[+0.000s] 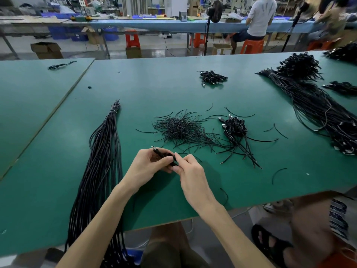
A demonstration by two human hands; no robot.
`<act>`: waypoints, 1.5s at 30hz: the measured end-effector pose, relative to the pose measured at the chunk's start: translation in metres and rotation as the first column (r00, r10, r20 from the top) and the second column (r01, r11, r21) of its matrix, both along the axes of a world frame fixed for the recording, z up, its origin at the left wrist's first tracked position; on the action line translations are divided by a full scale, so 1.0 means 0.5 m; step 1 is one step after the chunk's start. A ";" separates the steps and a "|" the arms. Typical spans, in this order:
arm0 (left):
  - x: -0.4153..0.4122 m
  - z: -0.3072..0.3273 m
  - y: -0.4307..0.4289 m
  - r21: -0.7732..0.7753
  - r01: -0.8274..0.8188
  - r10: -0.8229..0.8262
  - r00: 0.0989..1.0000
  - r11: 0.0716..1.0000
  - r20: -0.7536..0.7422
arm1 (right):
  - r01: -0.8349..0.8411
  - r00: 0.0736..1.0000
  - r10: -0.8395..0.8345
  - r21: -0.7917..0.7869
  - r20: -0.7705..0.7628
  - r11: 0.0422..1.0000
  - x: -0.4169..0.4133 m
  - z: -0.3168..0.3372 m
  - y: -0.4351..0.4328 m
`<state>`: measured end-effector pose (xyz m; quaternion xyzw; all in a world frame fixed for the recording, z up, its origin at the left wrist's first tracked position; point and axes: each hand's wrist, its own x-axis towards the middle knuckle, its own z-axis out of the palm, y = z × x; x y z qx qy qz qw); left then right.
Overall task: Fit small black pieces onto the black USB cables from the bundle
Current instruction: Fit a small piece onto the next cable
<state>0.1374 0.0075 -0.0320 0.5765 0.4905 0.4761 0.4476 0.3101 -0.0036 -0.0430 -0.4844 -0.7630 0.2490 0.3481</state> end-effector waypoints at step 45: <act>0.014 0.004 -0.003 0.030 0.008 -0.004 0.992 1.000 -0.129 | -0.008 0.992 0.018 -0.076 0.125 0.997 0.001 0.035 -0.022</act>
